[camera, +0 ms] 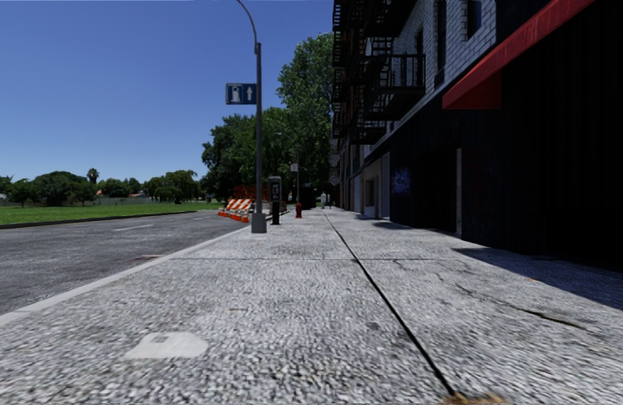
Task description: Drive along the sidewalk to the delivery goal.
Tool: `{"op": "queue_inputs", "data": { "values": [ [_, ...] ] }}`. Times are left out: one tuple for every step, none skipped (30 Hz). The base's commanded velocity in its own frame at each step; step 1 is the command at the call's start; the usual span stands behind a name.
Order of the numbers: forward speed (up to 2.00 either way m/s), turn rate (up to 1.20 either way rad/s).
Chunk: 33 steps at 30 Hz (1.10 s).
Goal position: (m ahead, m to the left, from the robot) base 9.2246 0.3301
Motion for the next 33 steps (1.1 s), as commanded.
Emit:
{"op": "queue_inputs", "data": {
  "values": [
    [2.0,0.0],
    [2.0,0.0],
    [2.0,0.0],
    [2.0,0.0],
    [2.0,0.0],
    [2.0,0.0],
    [2.0,0.0],
    [2.0,0.0],
    [2.0,0.0],
    [2.0,0.0],
    [2.0,0.0],
    [2.0,0.0],
    [2.0,0.0],
    [2.0,0.0],
    [2.0,0.0],
    [2.0,0.0],
    [2.0,0.0],
    [2.0,0.0],
    [2.0,0.0],
    [2.0,0.0],
    [2.0,0.0],
    [2.0,0.0],
    [2.0,0.0],
    [2.0,0.0],
    [2.0,0.0],
    [2.0,0.0],
    [2.0,0.0],
    [2.0,0.0],
    [2.0,0.0],
    [2.0,0.0],
    [2.0,0.0],
    [2.0,0.0],
    [2.0,0.0]
  ]
}}
